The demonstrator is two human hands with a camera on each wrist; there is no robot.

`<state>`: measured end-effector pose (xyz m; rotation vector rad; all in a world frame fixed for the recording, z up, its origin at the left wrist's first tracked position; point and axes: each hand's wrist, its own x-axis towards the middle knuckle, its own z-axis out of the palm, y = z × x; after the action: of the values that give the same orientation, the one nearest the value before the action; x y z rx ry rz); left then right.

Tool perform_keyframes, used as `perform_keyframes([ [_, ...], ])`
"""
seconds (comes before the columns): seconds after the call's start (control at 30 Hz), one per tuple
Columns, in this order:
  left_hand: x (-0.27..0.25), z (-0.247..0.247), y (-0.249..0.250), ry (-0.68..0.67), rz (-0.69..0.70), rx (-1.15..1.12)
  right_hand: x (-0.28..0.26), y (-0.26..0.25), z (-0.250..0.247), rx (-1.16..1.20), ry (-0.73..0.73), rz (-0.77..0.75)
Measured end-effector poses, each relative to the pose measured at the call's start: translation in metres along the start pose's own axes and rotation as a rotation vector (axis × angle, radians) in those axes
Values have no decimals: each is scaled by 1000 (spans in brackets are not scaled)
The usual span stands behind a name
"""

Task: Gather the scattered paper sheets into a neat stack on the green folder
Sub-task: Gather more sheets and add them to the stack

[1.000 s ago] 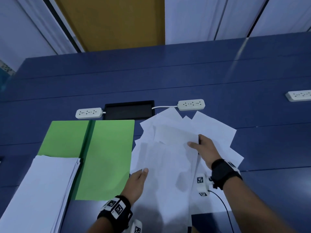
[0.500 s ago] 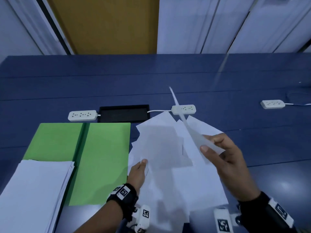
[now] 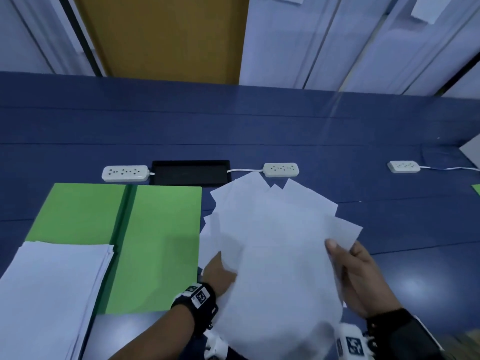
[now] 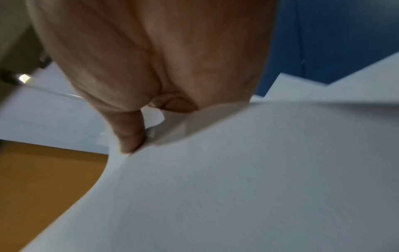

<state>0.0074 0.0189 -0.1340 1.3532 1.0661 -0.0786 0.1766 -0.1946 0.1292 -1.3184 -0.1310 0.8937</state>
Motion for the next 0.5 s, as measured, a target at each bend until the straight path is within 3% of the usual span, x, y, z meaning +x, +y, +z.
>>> perform_keyframes([
  [0.07, -37, -4, 38, -65, 31, 17, 25, 25, -26, -63, 157, 3],
  [0.2, -55, -6, 53, -81, -17, -80, 60, 90, -61, -187, 406, 107],
  [0.33, -56, 1, 58, -92, -182, -325, 79, 120, -63, -218, 432, 248],
  [0.4, -53, 5, 60, -86, -250, -318, 90, 134, -69, -171, 420, 287],
  [0.5, -54, 11, 67, -39, -207, -242, 100, 152, -82, -206, 385, 345],
])
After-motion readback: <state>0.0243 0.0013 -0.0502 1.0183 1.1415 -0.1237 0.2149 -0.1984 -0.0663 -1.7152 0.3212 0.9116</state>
